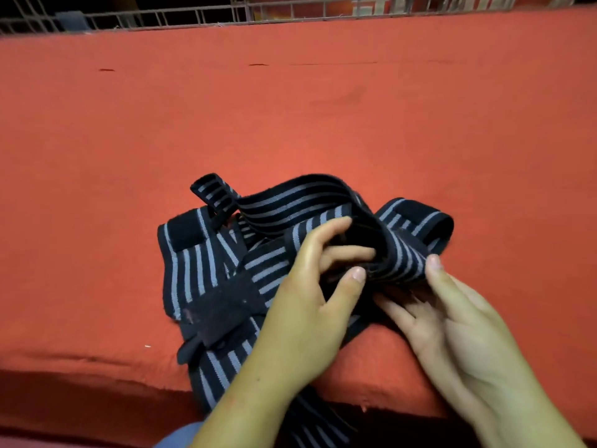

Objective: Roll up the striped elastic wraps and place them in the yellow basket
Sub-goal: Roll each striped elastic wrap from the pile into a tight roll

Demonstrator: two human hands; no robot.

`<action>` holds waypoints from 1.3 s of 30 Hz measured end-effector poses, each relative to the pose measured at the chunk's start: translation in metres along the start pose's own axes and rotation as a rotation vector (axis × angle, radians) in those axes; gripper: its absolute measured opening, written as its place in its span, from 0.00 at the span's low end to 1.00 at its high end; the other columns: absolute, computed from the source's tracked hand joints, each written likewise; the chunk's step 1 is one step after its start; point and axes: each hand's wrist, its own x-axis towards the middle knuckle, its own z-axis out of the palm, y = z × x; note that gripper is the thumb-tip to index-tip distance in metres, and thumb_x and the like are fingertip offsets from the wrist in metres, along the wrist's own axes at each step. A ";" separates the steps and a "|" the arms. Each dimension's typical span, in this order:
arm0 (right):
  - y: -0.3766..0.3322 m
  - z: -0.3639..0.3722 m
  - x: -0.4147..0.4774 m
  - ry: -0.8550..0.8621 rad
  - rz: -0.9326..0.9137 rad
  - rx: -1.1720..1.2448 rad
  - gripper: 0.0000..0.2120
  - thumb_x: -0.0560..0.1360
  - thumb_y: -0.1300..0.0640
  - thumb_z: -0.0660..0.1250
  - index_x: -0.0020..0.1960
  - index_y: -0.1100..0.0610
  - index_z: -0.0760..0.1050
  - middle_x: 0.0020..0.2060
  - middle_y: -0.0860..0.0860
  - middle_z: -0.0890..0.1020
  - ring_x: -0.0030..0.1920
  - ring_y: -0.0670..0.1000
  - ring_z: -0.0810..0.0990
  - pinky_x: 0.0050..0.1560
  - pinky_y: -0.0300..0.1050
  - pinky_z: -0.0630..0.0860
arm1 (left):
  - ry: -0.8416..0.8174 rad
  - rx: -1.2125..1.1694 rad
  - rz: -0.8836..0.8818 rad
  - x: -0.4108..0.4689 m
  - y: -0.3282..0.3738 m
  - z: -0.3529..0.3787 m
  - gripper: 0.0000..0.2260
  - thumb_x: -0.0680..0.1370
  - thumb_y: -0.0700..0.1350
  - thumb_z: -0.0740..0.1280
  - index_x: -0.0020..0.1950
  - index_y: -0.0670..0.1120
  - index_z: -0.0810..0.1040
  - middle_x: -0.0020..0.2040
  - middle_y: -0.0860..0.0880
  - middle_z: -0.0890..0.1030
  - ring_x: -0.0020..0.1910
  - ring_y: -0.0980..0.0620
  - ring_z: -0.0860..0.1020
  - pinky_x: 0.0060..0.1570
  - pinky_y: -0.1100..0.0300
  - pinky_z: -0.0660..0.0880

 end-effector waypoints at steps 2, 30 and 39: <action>-0.002 0.000 -0.001 -0.020 0.006 -0.002 0.20 0.84 0.53 0.57 0.63 0.63 0.82 0.61 0.58 0.85 0.64 0.56 0.84 0.60 0.52 0.82 | -0.033 -0.017 -0.029 0.002 -0.003 -0.001 0.18 0.84 0.45 0.66 0.70 0.63 0.70 0.61 0.65 0.81 0.65 0.66 0.77 0.63 0.69 0.72; -0.006 0.007 -0.007 -0.127 0.089 -0.017 0.17 0.79 0.55 0.63 0.64 0.55 0.84 0.63 0.56 0.84 0.63 0.51 0.84 0.60 0.45 0.82 | 0.082 0.023 -0.024 0.004 -0.010 0.010 0.13 0.85 0.51 0.64 0.46 0.50 0.85 0.40 0.54 0.85 0.40 0.57 0.83 0.40 0.64 0.76; -0.016 0.007 -0.007 -0.007 0.116 0.143 0.23 0.77 0.55 0.63 0.70 0.61 0.77 0.62 0.59 0.84 0.64 0.58 0.83 0.63 0.60 0.79 | 0.348 -0.161 -0.189 0.012 -0.029 -0.001 0.17 0.85 0.57 0.62 0.51 0.47 0.84 0.49 0.37 0.84 0.49 0.37 0.83 0.54 0.37 0.80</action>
